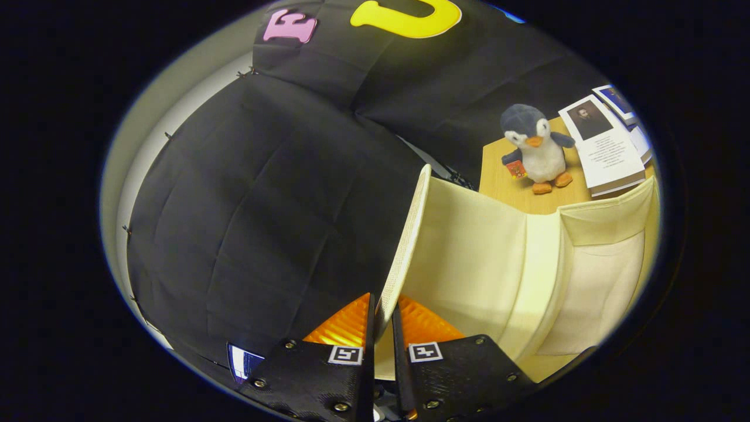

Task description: Open the storage box then place both shoes into the box .Put the left shoe in first, then the right shoe, with the right side of both shoes facing outward in a uniform manner.

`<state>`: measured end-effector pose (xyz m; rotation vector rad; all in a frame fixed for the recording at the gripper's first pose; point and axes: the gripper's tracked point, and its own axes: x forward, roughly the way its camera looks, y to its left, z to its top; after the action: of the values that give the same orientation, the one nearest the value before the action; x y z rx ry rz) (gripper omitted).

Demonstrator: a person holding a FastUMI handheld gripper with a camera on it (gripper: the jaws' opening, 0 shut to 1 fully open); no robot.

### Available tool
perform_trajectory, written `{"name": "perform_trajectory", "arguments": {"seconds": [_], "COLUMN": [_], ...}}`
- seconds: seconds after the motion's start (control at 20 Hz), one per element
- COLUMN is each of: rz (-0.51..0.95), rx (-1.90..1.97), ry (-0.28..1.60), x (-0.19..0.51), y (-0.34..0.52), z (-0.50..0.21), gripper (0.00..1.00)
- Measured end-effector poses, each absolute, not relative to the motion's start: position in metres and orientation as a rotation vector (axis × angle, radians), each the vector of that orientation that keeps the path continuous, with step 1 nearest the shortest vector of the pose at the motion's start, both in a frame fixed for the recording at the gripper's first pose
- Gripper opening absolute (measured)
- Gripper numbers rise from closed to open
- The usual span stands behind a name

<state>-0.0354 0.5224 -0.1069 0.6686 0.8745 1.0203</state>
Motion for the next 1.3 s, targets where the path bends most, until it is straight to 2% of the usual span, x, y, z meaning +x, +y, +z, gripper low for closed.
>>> {"name": "perform_trajectory", "arguments": {"seconds": [0.05,0.15,0.2,0.25,0.35,0.9,1.3], "rz": [1.018,1.006,0.997,0.991,0.988,0.938,0.722], "rx": [0.668,0.666,0.652,0.635,0.577,0.383,0.353], "ry": [0.885,0.895,0.897,0.893,0.898,0.771,0.734], "x": [-0.033,-0.032,-0.029,-0.027,-0.024,0.0,0.015], "y": [0.529,0.527,0.521,0.516,0.501,0.366,0.246], "z": [-0.108,-0.11,-0.109,-0.11,-0.115,-0.109,-0.147], "gripper": [0.26,0.58,0.69,0.87,0.95,0.96,0.96]}}
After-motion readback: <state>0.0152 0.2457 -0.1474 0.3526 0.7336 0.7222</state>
